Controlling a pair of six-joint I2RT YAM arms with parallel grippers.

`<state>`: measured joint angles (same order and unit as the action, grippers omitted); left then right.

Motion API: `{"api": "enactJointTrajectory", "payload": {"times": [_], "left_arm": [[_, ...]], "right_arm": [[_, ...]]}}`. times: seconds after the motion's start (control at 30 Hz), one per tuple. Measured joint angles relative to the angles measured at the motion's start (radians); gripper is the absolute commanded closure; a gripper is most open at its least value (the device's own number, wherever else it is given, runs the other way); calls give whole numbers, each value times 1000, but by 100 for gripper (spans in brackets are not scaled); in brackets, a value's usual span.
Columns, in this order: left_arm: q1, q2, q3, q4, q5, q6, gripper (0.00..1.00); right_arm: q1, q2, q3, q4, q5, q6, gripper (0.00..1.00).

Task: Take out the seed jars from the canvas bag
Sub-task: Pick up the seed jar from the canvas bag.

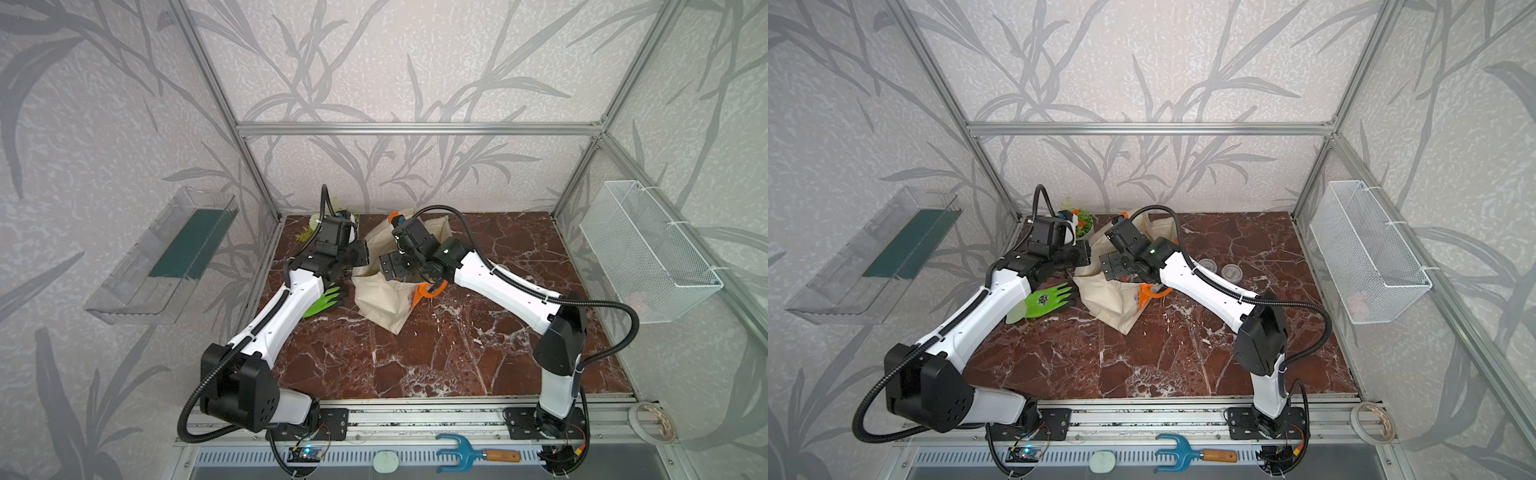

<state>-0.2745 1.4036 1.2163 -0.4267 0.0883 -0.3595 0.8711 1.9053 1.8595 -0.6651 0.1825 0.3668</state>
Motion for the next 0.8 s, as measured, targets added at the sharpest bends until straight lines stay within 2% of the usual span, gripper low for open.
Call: {"api": "enactJointTrajectory", "payload": {"times": [0.33,0.57,0.8], "left_arm": [[0,-2,0,0,0,0,100],[0,-2,0,0,0,0,100],[0,-2,0,0,0,0,100]], "right_arm": [[21,-19,7,-4,0,0,1],[24,38,65,-11,9,0,0],[24,83,87,-14,17,2,5]]}}
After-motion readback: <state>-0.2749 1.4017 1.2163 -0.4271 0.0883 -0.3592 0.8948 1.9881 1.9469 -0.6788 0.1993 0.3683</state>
